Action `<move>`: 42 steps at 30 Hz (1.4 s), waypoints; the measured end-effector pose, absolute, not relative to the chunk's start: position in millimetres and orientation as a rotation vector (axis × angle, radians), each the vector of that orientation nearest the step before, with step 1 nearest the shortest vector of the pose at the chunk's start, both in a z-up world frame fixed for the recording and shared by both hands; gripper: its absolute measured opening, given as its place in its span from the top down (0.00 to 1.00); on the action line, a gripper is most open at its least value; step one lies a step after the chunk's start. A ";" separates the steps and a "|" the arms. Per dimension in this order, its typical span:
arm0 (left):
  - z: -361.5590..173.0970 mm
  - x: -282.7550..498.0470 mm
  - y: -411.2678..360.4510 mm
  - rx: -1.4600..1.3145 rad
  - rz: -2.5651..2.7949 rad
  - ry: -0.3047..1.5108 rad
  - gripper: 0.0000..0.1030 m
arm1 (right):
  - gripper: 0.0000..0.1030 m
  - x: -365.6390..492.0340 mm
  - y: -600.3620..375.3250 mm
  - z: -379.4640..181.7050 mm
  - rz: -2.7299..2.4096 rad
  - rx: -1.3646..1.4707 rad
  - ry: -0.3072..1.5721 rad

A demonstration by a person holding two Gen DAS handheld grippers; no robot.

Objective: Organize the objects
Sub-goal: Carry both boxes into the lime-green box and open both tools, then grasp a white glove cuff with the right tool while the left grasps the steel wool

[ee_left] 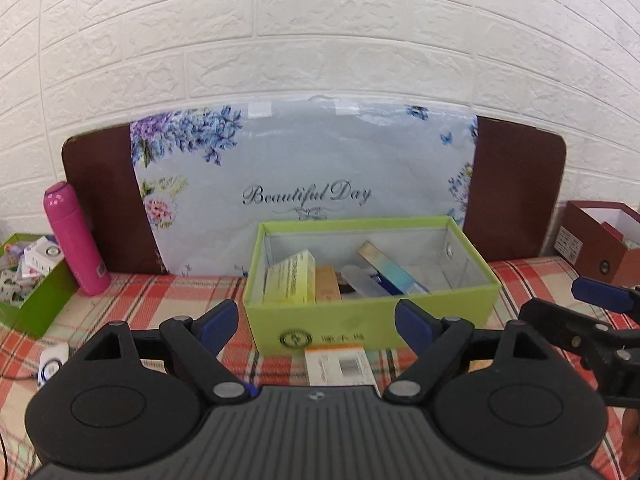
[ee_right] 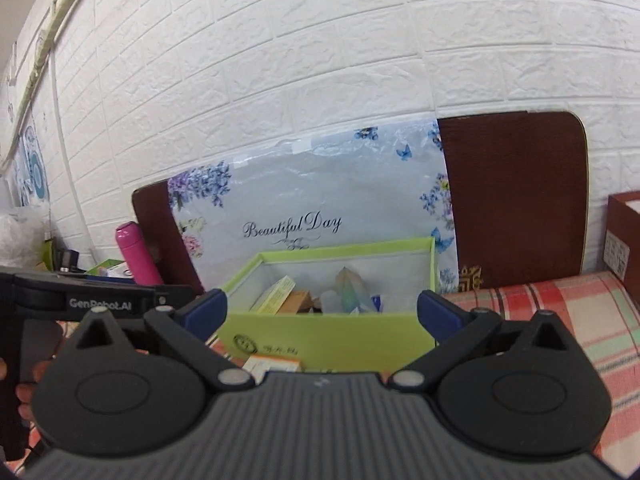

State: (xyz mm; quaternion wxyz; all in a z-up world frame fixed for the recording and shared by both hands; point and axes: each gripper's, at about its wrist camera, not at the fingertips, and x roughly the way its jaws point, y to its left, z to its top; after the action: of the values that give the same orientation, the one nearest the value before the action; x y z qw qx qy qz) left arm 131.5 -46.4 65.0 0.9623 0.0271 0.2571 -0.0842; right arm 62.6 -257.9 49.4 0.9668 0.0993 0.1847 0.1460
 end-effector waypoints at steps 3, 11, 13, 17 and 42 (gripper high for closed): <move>51.6 115.6 -44.2 0.034 -0.171 0.554 0.14 | 0.00 38.4 -258.9 39.2 0.286 0.221 0.387; 16.1 90.3 -34.3 0.002 -0.132 0.656 0.14 | 0.00 -1.7 -255.4 4.5 0.246 0.231 0.471; 9.7 86.5 -29.9 -0.010 -0.118 0.676 0.14 | 0.00 -7.5 -253.3 -3.0 0.246 0.228 0.494; 0.0 80.2 -22.4 -0.025 -0.100 0.703 0.14 | 0.00 -17.6 -247.5 -17.8 0.227 0.211 0.525; -48.8 100.2 27.7 -0.077 -0.064 0.806 0.14 | 0.42 21.0 -194.4 -63.8 0.171 0.171 0.655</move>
State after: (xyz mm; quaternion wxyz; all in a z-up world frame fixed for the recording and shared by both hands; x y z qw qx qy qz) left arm 100.2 27.7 -48.8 0.9186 -0.0375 0.3921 -0.0310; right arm 21.0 -194.4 -63.8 0.9397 0.0836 0.3209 0.0839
